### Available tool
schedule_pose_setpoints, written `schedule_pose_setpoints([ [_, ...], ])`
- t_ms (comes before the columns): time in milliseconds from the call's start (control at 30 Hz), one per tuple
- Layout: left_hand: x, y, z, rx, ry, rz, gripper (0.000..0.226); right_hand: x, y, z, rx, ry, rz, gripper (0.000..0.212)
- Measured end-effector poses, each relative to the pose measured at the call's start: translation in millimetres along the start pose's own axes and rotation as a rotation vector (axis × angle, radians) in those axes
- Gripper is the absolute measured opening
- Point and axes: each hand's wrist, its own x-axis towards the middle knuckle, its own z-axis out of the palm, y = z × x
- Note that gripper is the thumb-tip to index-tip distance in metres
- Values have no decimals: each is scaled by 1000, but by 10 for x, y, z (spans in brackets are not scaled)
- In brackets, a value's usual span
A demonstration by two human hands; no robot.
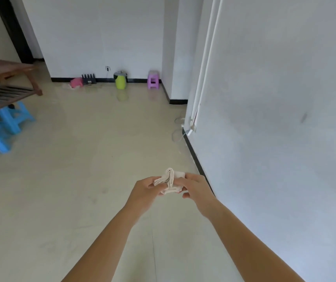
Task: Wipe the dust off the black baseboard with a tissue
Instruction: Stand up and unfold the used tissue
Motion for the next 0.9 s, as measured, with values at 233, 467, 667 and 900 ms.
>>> schedule_pose_setpoints([
  [233,1831,432,-1325,-104,56,-6,14,1972,-720,773,105,75,-64,42],
  [467,3536,694,-2095,-346,40,-98,18,3758,-1229,1115,-2,124,-160,35],
  [667,5448,976,-2629,-474,46,-118,17,5609,-1631,1217,-6,-34,-159,33],
  [900,7449,1445,-3323,-537,88,-167,23,7798,-2427,1309,-32,-155,-128,27],
])
